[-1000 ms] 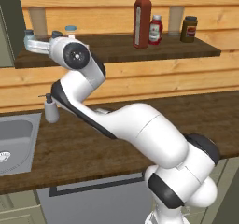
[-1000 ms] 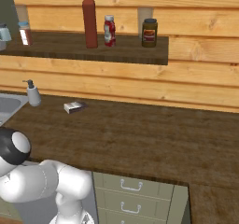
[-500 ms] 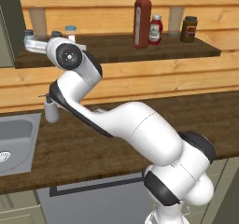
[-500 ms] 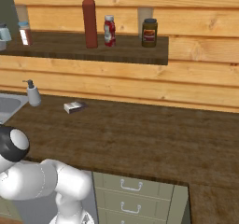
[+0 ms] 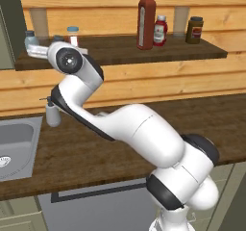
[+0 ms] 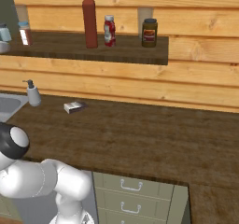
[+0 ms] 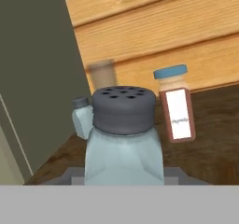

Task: Put the shaker and condiment bottle from the counter next to their counterparts in the cabinet.

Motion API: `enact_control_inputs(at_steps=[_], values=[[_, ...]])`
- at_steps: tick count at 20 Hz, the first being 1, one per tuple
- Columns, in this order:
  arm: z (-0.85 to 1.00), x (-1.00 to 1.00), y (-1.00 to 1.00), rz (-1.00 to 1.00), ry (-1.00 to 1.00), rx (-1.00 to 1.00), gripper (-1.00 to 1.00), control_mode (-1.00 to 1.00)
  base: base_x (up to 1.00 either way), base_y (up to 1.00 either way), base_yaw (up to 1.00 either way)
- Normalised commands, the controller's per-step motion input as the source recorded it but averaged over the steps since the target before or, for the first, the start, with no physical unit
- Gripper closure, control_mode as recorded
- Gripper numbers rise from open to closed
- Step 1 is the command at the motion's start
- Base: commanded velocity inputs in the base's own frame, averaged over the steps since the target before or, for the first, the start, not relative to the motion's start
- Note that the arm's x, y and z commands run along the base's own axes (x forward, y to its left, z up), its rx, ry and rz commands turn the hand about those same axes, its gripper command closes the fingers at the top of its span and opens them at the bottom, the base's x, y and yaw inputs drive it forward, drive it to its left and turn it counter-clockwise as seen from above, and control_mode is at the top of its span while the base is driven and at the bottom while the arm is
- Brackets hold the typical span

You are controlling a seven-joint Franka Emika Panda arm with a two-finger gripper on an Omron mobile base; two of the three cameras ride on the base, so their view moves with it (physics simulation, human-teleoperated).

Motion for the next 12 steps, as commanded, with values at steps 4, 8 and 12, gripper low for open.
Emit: enact_control_inputs(at_steps=[4,8,12], values=[[-0.14,0.22,0.03,0.0,0.0,-0.04,1.0,-1.0,0.0,0.0,0.0],[-0.05,0.29,0.07,0.0,-0.01,-0.06,1.0,-1.0,0.0,0.0,0.0],[0.0,0.27,0.14,0.0,-0.05,-0.1,1.0,-1.0,0.0,0.0,0.0]])
